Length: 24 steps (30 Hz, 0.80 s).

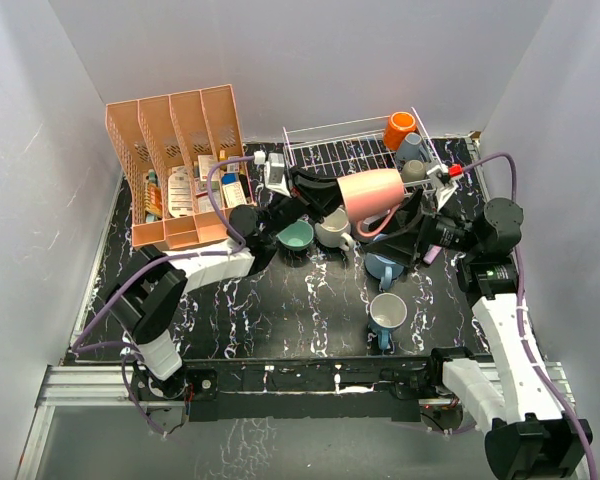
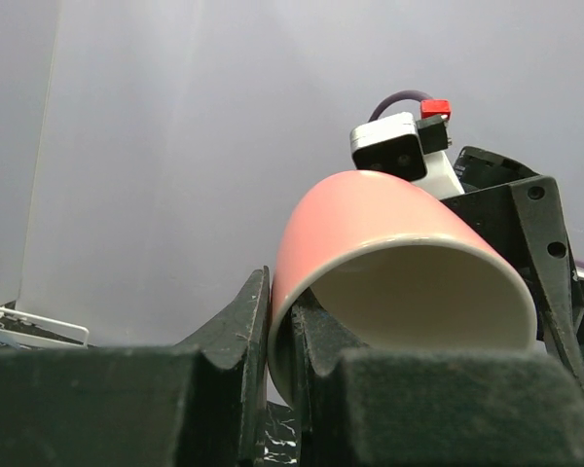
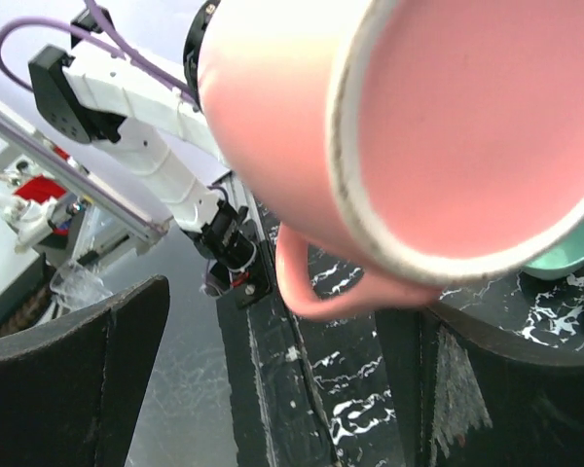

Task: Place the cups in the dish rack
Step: Turn the cup upside down in the dish rack.

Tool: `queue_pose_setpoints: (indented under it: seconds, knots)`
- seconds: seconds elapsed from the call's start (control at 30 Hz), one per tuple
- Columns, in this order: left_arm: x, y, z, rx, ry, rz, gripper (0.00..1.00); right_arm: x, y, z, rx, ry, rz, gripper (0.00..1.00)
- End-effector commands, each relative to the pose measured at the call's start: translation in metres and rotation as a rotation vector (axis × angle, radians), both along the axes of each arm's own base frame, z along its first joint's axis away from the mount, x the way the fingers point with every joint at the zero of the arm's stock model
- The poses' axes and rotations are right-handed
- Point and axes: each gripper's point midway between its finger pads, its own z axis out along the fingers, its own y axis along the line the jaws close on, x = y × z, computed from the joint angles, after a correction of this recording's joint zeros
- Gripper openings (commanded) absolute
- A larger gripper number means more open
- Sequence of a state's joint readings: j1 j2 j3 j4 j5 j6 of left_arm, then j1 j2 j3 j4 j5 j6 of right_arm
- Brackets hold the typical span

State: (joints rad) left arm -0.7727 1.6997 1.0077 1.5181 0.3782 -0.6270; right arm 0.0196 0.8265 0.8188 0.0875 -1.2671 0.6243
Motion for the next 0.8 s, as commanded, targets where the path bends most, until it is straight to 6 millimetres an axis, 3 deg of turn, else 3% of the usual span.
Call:
queue_pose_setpoints:
  seconds: [0.0, 0.17, 0.47, 0.77]
  knots:
    - [-0.03, 0.026, 0.077, -0.231, -0.207, 0.015, 0.0, 0.013, 0.007, 0.024, 0.1, 0.013, -0.08, 0.89]
    - [-0.033, 0.023, 0.076, -0.235, -0.206, 0.012, 0.0, 0.015, 0.013, 0.037, 0.186, 0.036, -0.109, 0.88]
    - [-0.038, 0.028, 0.079, -0.249, -0.211, 0.009, 0.0, 0.024, 0.012, 0.036, 0.225, 0.103, -0.15, 0.83]
    - [-0.04, 0.031, 0.079, -0.257, -0.205, 0.012, 0.0, 0.025, 0.012, 0.034, 0.23, 0.121, -0.152, 0.64]
